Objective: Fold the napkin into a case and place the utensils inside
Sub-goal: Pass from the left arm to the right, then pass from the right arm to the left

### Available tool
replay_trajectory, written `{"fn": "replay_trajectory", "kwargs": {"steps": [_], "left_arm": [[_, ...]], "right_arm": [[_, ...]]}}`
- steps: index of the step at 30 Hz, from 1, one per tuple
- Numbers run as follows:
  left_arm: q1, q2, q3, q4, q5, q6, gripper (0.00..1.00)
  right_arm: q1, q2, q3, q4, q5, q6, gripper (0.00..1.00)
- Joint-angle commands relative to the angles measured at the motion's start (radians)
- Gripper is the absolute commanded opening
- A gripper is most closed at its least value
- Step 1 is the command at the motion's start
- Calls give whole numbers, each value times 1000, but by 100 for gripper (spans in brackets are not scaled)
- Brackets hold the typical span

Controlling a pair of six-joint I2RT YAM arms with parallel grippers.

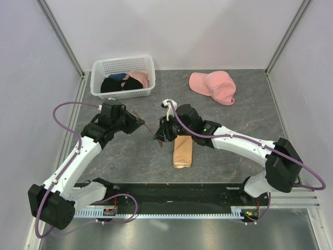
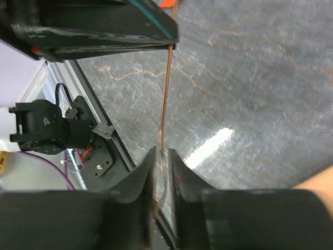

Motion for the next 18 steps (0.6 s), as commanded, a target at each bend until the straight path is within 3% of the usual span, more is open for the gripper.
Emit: {"fn": "replay_trajectory", "kwargs": {"steps": [1, 4, 9, 15, 16, 17, 18], "left_arm": [[-2, 7, 68, -2, 115, 92, 2], [-1, 17, 100, -24, 242, 341, 11], [-1, -55, 160, -118, 347, 752, 22], [-1, -210, 192, -48, 541, 947, 44], [-1, -215, 192, -45, 595, 967, 48], [-1, -214, 187, -46, 737, 984, 53], [-1, -201, 183, -58, 815, 1019, 69]], "right_arm": [[-1, -4, 28, -65, 12, -70, 0], [1, -30, 35, -142, 4, -117, 0], [1, -54, 120, -432, -15, -240, 0], [-2, -116, 127, -613, -171, -292, 0], [-2, -128, 126, -627, -202, -292, 0], [-2, -143, 111, -624, -238, -285, 0], [-2, -186, 101, -616, -326, -283, 0]]}}
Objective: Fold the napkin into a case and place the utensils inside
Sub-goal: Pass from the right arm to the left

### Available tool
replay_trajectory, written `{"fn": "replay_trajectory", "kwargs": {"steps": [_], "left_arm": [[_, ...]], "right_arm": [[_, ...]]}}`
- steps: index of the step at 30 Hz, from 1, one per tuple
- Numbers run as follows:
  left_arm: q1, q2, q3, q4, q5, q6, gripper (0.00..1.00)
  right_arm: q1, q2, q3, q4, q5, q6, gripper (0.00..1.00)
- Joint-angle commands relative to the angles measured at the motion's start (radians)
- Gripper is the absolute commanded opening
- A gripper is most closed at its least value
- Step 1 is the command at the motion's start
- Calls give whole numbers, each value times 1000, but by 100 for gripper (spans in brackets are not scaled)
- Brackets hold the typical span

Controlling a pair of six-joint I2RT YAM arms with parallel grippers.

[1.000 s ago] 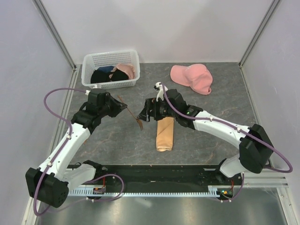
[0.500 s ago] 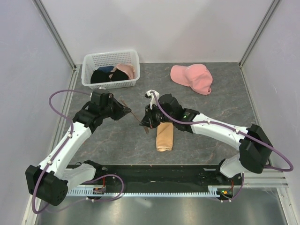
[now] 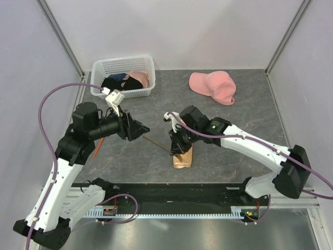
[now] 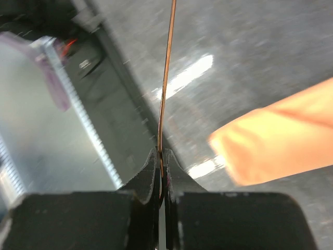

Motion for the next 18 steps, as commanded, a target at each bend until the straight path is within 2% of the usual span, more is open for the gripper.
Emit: {"fn": "replay_trajectory", "kwargs": {"steps": [1, 2, 6, 10, 13, 18], "left_arm": [[-15, 16, 19, 18, 421, 228, 70], [-23, 31, 10, 23, 494, 221, 75], [-58, 51, -40, 49, 598, 179, 82], [-107, 45, -91, 60, 578, 184, 83], [-155, 67, -116, 92, 614, 161, 82], [-279, 90, -160, 123, 599, 145, 78]], "right_arm": [[1, -140, -2, -70, -260, -27, 0], [1, -162, -28, -55, -307, -20, 0], [1, -269, -74, -50, -415, 8, 0], [2, -323, -124, -55, -517, 23, 0], [2, -340, -119, -90, -530, 3, 0], [2, -314, -87, -125, -535, -41, 0]]}}
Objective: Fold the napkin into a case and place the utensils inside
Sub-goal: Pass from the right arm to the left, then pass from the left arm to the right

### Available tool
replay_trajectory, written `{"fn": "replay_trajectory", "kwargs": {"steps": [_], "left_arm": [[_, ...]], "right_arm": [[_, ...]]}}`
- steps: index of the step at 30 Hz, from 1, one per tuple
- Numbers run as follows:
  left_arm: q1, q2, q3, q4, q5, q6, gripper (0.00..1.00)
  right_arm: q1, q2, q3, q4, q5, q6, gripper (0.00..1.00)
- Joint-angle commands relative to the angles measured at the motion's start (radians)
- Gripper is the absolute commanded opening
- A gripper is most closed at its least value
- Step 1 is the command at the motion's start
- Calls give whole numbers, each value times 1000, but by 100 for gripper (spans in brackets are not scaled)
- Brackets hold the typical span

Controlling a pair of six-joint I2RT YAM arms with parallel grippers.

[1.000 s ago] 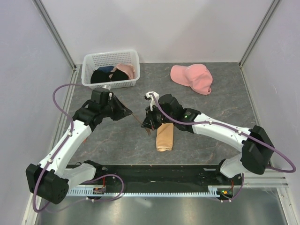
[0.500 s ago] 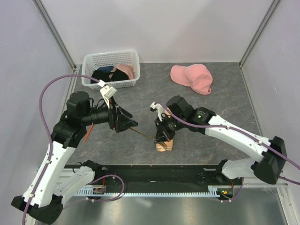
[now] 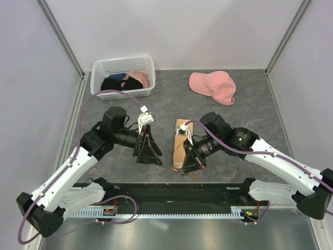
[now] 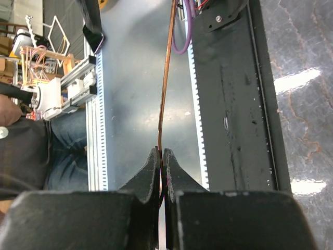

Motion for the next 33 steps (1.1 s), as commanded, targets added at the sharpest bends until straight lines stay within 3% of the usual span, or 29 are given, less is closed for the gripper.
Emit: {"fn": "replay_trajectory", "kwargs": {"steps": [1, 9, 12, 13, 16, 17, 18, 20, 21, 25, 28, 33], "left_arm": [[-94, 12, -38, 58, 47, 15, 76], [-143, 6, -106, 55, 84, 16, 67], [-152, 18, -106, 46, 89, 27, 51], [-154, 18, -103, 46, 86, 27, 33], [-154, 0, -83, 32, 14, 41, 9], [-154, -28, -66, 32, -24, 41, 5], [-154, -43, -62, 38, -136, 25, 2], [-154, -97, -58, 69, -239, -1, 2], [-154, -117, -58, 99, -337, -19, 2], [-154, -187, -129, 242, -609, -122, 2], [-154, -227, -195, 393, -776, -218, 2], [-155, -232, -313, 556, -985, -346, 2]], "right_arm": [[1, 17, 36, -24, -58, -50, 0], [3, 32, 51, -25, -78, -62, 0], [3, 43, 60, -32, -70, -65, 0], [3, 47, 63, -32, -65, -66, 0], [3, 52, 80, -32, 15, -56, 1], [0, 54, 92, -32, 80, -19, 14], [-2, 54, 123, -34, 276, 16, 46], [-34, 54, 161, -19, 446, 159, 65], [-51, 46, 180, -3, 538, 226, 87], [-101, 54, 220, -47, 1021, 502, 98], [-101, 55, 205, 1, 1105, 624, 98], [-89, 130, 189, 159, 1085, 722, 91]]}}
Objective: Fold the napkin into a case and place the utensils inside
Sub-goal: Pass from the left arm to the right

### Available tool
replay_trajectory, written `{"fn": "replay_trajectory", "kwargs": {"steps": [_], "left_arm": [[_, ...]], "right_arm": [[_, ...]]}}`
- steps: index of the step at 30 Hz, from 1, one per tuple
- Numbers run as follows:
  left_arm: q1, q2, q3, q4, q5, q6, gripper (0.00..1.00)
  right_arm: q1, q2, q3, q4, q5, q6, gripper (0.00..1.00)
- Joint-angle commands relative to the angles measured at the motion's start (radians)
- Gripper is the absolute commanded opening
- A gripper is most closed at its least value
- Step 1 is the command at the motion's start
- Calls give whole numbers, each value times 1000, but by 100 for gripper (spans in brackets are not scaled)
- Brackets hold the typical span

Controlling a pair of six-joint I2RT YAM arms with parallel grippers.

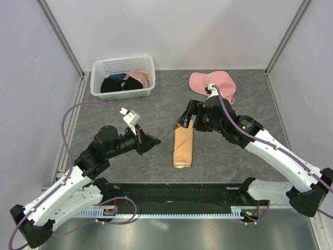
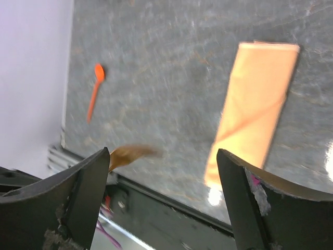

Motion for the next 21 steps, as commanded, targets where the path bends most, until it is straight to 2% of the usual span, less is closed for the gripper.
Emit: {"fn": "replay_trajectory", "kwargs": {"steps": [1, 7, 8, 10, 21], "left_arm": [[-2, 11, -84, 273, -268, -165, 2], [-2, 19, -137, 374, -388, -223, 2], [-2, 22, -135, 380, -390, -217, 2], [-2, 36, -135, 378, -399, -215, 2], [-2, 77, -141, 415, -400, -229, 2]], "right_arm": [[32, 79, 40, 132, 134, 167, 90], [73, 164, 50, 215, 176, 237, 81], [73, 176, 47, 227, 179, 242, 76], [75, 188, 33, 261, 185, 257, 72], [76, 229, 8, 399, 144, 291, 61]]}}
